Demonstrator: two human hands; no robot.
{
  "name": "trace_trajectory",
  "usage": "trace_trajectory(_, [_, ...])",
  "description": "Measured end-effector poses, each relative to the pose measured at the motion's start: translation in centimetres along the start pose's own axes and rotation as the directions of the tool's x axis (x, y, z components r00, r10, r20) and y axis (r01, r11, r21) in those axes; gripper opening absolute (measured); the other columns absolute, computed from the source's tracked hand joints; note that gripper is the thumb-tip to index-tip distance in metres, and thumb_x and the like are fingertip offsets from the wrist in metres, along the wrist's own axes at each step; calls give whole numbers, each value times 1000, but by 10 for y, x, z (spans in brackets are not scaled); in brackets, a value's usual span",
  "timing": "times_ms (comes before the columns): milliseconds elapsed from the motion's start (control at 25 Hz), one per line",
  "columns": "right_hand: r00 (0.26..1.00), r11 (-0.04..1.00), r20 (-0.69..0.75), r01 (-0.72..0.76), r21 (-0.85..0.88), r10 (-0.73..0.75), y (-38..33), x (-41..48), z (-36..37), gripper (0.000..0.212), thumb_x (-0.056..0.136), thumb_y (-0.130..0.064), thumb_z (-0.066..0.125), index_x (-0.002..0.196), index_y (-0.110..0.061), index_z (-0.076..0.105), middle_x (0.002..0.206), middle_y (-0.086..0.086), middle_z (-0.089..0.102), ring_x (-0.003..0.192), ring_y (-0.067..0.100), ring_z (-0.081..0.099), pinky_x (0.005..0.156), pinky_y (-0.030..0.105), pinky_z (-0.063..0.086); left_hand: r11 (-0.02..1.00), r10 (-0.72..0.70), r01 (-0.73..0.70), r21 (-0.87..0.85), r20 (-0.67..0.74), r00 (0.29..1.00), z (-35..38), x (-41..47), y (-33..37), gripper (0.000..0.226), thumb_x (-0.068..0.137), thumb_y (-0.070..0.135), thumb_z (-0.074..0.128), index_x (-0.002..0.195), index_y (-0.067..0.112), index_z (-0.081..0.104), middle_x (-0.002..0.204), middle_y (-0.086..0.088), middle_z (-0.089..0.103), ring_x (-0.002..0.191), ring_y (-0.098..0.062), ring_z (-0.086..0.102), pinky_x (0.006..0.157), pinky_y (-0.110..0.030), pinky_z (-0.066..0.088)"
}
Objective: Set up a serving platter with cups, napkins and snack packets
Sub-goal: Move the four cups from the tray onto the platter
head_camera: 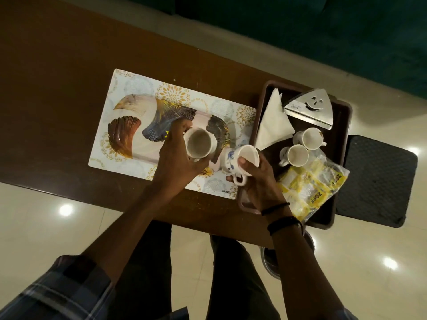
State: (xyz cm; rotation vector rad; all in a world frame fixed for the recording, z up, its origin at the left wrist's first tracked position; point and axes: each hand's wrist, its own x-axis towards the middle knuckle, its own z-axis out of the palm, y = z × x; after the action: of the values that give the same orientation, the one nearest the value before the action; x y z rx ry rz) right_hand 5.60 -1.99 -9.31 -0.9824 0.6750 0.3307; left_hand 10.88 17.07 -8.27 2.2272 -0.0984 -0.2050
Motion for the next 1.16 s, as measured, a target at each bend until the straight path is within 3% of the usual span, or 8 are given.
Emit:
trace_trajectory(120, [1000,989,-25,7,-146,-11,8,12,20,60,68,-16,80,122,-8,54,123,21,57,106,37,62,67,39,61,996,-26,25,84,10,1000,-16,7,-17,88,62,22,86,135,8,38,131,-15,50,119,-29,52,87,-37,48])
trace_trajectory(280, [994,910,-84,23,-413,-63,25,32,46,57,66,-21,86,114,-20,55,114,8,61,101,29,65,66,32,60,944,44,-60,324,56,997,-38,18,-45,75,62,16,84,128,7,51,125,-20,54,113,-36,52,85,-31,38])
trace_trajectory(400, [968,730,-123,76,-680,-216,40,48,64,64,65,-29,87,117,-16,51,114,1,59,104,20,59,77,32,56,890,4,-48,453,98,995,-51,27,-67,70,59,11,83,124,10,56,125,-17,55,113,-36,50,86,-27,27])
trace_trajectory(480, [958,619,-85,109,-778,-275,51,59,73,66,65,-29,88,118,-11,53,117,6,59,106,22,57,83,31,52,870,-36,-30,492,123,992,-54,35,-80,68,61,14,81,124,13,54,126,-14,54,114,-36,50,89,-37,31])
trace_trajectory(640, [960,561,-125,40,-827,-252,71,72,89,62,66,-31,87,117,-11,57,120,11,61,111,26,55,89,36,50,865,-70,-19,501,157,985,-49,46,-95,67,65,26,81,124,12,53,123,-15,56,109,-36,56,81,-39,38])
trace_trajectory(800, [935,519,-165,23,-855,-314,84,79,99,58,68,-33,85,116,-10,60,110,6,69,101,22,63,80,31,51,867,-139,30,497,184,973,-40,46,-105,70,70,38,79,127,12,49,123,-17,55,108,-33,56,75,-34,40])
trace_trajectory(1040, [944,456,-142,9,-890,-296,93,77,102,60,67,-33,85,114,-12,53,105,6,68,94,24,63,70,28,44,906,-159,48,421,232,960,-37,36,-116,67,71,30,80,126,8,48,126,-19,50,112,-34,54,76,-32,41])
trace_trajectory(1160, [953,443,-124,12,-896,-277,93,77,103,59,68,-33,85,113,-11,53,104,6,69,95,24,64,72,31,48,913,-176,72,401,231,957,-36,31,-119,66,72,30,80,125,7,49,126,-20,49,112,-34,53,76,-33,44])
